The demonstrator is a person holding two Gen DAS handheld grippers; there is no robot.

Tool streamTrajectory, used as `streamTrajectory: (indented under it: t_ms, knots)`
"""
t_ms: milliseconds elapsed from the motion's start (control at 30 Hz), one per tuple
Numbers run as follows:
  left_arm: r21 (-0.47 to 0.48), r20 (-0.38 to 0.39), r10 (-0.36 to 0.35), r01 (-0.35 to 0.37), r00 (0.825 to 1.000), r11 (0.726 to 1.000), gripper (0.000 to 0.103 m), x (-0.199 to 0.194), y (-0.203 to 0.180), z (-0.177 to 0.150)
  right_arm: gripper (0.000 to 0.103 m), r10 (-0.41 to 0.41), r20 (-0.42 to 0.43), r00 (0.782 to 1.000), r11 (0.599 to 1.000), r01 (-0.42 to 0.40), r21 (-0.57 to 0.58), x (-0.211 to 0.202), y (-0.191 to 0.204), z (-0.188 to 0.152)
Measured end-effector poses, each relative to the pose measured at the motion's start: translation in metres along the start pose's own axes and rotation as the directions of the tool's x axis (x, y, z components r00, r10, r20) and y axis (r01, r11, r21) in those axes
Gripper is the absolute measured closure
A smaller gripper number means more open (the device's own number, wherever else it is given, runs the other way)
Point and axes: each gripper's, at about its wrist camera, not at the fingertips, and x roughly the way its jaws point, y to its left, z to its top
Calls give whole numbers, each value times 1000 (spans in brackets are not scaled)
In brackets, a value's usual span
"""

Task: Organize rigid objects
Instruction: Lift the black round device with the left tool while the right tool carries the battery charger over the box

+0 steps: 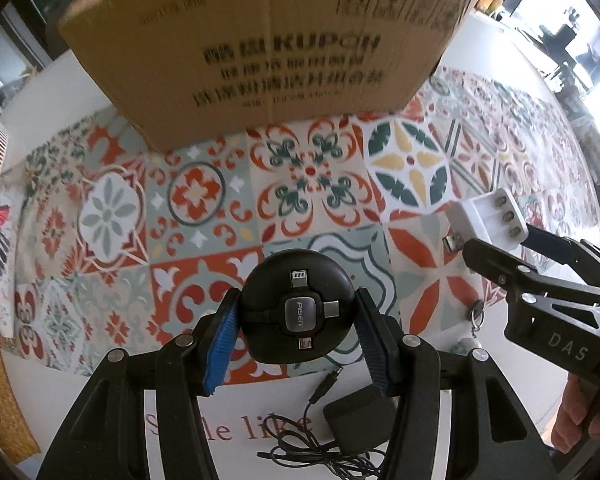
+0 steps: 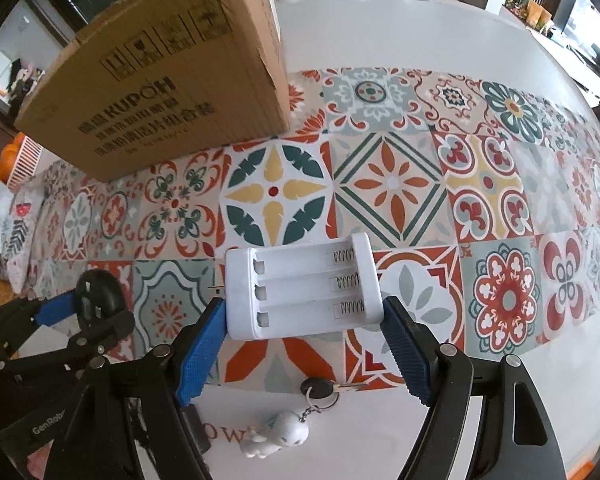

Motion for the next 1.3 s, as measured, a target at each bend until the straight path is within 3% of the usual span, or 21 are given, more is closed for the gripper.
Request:
streamTrajectory:
  t_ms: [600,1033,1300]
  knots:
    - [-19,190,19,-15,982,1000,48,-79,8,9,25,22,159,987,999,-18,-28,-54,17,26]
    - [-22,322,13,-6,947,1000,48,-133,22,22,25,45,294,955,997,-25,-69,-106,38,45]
    - [-13,361,11,-6,932,1000,48,-151,28,33,25,66,337,939,995,-36,-93,-125,49,60]
